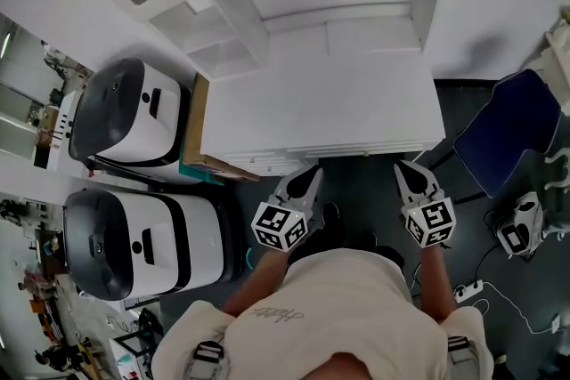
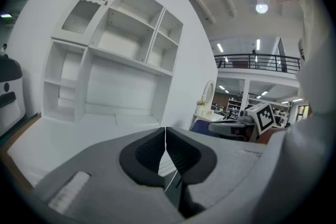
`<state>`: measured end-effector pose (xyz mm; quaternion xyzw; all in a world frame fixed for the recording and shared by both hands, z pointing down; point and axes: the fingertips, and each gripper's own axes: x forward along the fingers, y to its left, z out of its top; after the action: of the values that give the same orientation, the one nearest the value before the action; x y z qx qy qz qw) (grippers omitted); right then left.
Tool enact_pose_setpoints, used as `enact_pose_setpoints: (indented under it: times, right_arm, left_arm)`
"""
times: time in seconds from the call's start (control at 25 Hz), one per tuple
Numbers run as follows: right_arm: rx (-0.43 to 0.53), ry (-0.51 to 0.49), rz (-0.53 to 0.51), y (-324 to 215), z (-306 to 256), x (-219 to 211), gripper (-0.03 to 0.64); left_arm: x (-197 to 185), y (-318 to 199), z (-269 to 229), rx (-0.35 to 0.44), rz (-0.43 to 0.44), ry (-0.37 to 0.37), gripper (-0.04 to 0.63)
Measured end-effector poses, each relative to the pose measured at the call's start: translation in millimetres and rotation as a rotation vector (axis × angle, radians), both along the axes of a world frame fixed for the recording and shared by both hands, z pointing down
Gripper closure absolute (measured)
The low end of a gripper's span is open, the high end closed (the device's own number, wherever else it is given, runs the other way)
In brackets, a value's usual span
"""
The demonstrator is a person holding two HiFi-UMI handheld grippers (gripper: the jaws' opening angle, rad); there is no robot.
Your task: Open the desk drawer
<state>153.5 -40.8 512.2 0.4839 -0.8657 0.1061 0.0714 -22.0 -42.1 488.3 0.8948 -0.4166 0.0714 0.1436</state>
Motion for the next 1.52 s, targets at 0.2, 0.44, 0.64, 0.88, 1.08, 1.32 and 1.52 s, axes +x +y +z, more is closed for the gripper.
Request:
enact_pose_setpoints:
  times: [0.2, 0.44, 0.64, 0.88, 1.08, 1.32, 1.52]
  right_arm:
    - [0.016, 0.013, 0.037, -42.5, -9.2, -16.9, 0.614]
    - [0.045, 0.031, 0.063, -93.3, -27.3, -32.2, 0.614]
    - [0.046, 0.024, 0.073, -124.9, -30.1, -53.3, 0.614]
    - [0.054, 0.013, 0.064, -158.4, -37.0, -68.1, 0.614]
    - [0.031, 0.006, 0.029, -176.1, -29.1, -50.3, 0.614]
    - [0.005, -0.001, -0.056, -199.5, -10.5, -18.8, 0.614]
    - [0.022, 0.036, -0.114, -217.5, -7.5, 5.2, 0.614]
  left_arm:
    - [-20.5, -47.5, -13.0, 0.049, 0.024, -0.009, 0.578]
    - [-41.1, -96.7, -20.2, 0.073, 0.050, -0.019, 0.578]
    - [-61.3, -133.1, -22.2, 0.084, 0.056, -0.008, 0.578]
    - [-73.5, -165.1, -20.5, 0.068, 0.038, -0.008, 0.578]
    - [-56.6, -179.3, -13.6, 0.044, 0.009, -0.029, 0.578]
    - [-17.9, -192.4, -7.1, 0.016, -0.052, -0.050, 0.578]
    - [14.9, -200.3, -3.8, 0.006, -0.072, -0.064, 0.578]
